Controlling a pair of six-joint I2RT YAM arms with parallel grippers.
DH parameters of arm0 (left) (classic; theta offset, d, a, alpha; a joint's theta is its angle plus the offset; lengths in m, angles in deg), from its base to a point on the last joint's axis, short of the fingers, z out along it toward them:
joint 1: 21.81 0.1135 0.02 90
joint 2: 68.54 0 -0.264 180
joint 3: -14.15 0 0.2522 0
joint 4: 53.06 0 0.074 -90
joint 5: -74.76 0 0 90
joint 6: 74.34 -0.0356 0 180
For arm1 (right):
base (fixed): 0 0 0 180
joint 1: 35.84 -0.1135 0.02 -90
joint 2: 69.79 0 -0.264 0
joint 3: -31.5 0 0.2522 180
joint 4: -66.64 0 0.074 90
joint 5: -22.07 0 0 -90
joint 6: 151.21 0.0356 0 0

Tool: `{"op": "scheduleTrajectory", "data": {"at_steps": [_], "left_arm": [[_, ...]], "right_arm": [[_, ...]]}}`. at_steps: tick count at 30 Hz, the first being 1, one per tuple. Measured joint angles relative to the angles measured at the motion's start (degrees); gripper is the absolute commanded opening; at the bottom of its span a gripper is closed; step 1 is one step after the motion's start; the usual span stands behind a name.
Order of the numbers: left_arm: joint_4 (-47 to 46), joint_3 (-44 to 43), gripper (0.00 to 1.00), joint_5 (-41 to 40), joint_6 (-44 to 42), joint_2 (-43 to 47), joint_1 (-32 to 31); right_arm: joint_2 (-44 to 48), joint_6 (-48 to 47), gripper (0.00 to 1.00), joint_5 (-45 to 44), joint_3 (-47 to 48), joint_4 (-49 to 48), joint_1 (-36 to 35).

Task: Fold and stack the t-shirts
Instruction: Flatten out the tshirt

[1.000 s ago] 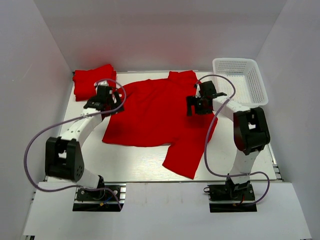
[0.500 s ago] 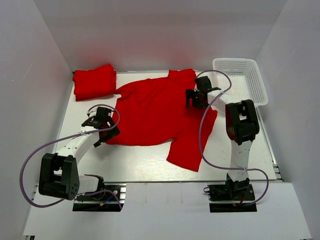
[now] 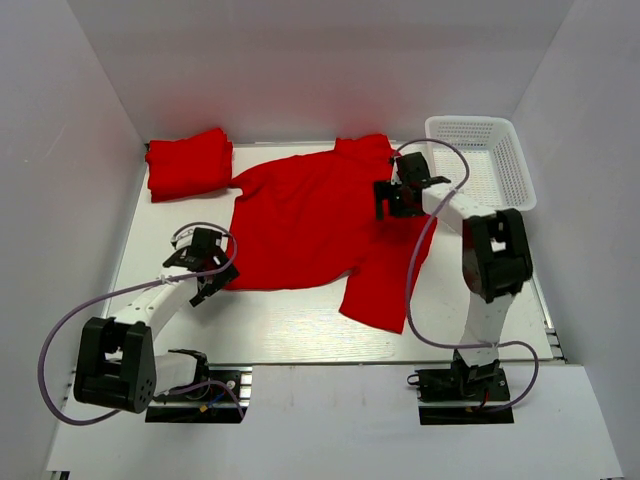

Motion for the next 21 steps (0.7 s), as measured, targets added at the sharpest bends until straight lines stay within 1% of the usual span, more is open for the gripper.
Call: {"op": "scheduleTrajectory", "data": {"at_steps": [2,3,5,6,7,8,9,10,11,12,13,17,21], "left_arm": [[-1.3,1.0,0.90,0.5,0.2,0.0,0.0],[-2.4,1.6,0.85,0.7,0.2,0.0,0.0],[-4.9,2.8,0.78,1.2,0.5,-0.5,0.0],[-6.0,3.5,0.68,1.5,0.5,-1.0,0.0],[-6.8,3.6,0.62,1.4,0.5,-1.7,0.0],[-7.8,3.6,0.59,1.3,0.4,-2.3,0.0],[-8.7,3.3,0.53,1.1,0.2,-3.1,0.0],[-9.6,3.1,0.38,1.0,0.1,-3.8,0.0],[-10.4,2.8,0.29,0.9,0.4,-4.6,0.0],[-11.2,2.6,0.11,0.8,0.2,-5.4,0.1],[-12.0,2.4,0.00,1.0,0.3,-6.1,0.2],[-14.5,2.3,0.00,2.7,-0.5,-6.9,0.2],[-15.1,3.6,0.00,4.3,-1.3,-5.2,0.1]], "right_arm": [[4.6,-0.5,0.90,1.5,-3.2,-0.2,-0.6],[7.3,-0.6,0.90,2.3,-5.3,-1.1,-1.1],[12.1,-0.6,0.90,3.3,-8.8,-1.9,-1.9],[14.2,-0.5,0.90,3.8,-10.4,-2.2,-2.3],[15.7,-0.5,0.90,4.1,-11.6,-2.3,-2.7],[17.0,-0.4,0.90,4.5,-12.8,-2.7,-3.1],[18.0,-0.3,0.90,4.7,-13.9,-3.1,-3.3],[18.8,-0.2,0.90,4.9,-15.1,-3.1,-3.5],[19.6,0.1,0.90,5.0,-16.1,-3.2,-3.7],[20.3,0.3,0.90,5.1,-17.5,-3.4,-3.7],[21.2,0.7,0.90,5.1,-18.9,-3.3,-3.9],[25.4,2.3,0.90,5.1,-24.8,-2.9,-4.3],[30.7,4.5,0.90,4.6,-29.2,0.9,-5.3]]}}
